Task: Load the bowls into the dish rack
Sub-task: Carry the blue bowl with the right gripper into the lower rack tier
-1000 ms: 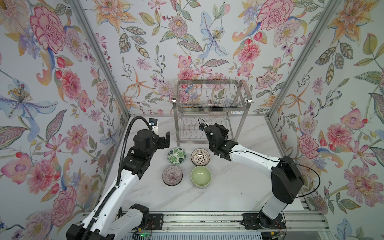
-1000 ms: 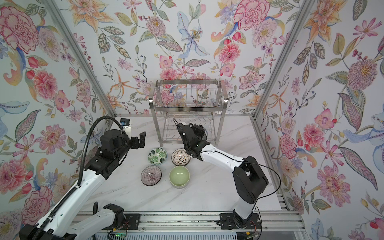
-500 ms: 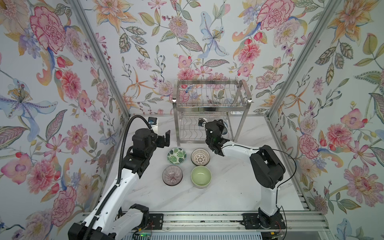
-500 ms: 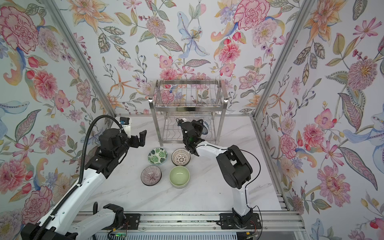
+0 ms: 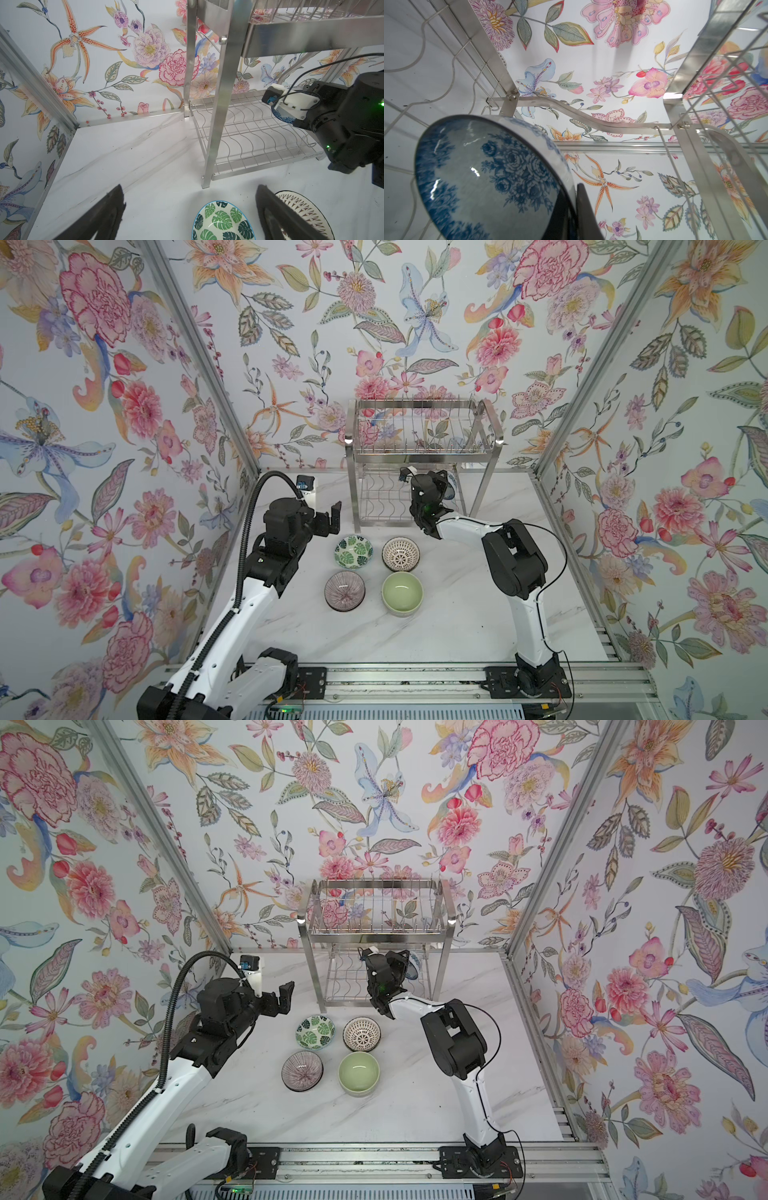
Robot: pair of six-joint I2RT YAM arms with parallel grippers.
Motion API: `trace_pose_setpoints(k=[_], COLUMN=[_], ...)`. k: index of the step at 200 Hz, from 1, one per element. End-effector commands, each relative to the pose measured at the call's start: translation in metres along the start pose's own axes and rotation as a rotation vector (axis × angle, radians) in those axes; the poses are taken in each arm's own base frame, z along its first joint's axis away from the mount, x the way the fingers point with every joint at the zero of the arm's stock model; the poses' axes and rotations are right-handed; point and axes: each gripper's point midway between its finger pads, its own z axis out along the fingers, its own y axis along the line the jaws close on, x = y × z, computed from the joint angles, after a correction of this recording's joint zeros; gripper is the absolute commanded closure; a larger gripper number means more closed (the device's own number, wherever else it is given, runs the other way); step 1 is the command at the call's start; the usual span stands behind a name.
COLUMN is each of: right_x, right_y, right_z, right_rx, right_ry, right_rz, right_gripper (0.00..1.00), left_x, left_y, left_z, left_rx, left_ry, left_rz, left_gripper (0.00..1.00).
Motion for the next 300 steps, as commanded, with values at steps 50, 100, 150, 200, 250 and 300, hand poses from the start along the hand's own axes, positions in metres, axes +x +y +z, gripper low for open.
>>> trace_pose_setpoints(k=[50, 100, 150, 200, 250, 300], right_x=[-0.011, -0.011, -0.01, -0.008, -0.003, 0.002], right_y=[-0.011, 0.003, 0.012, 0.017, 0.026, 0.024], right_z=[0.031, 0.05, 0.063, 0.078, 0.09, 0.101], right_rx=[0.052, 0.047, 0.044, 0.058, 0.079, 0.094], right_ry=[0.077, 0.109, 0.128, 0.155, 0.178, 0.192], right_rz=[0.074, 0.07, 0.073, 0.082, 0.074, 0.084], right_gripper=[1.0, 1.0, 1.0, 1.0, 1.0, 1.0], left_x=[-0.006, -0.004, -0.002, -0.002, -0.002, -0.002], left_y=[0.002, 0.001, -0.003, -0.004, -0.005, -0.006], left_z=[-0.004, -0.003, 0.0, -0.001, 0.001, 0.003], left_rx=[0.007, 0.013, 0.04, 0.045, 0.047, 0.055], left_ry=[-0.04, -0.038, -0.041, -0.044, -0.042, -0.041], left_rz=[-0.002, -0.002, -0.003, -0.003, -0.001, -0.001], left_gripper=[0.0, 0.01, 0.01, 0.01, 0.01, 0.01])
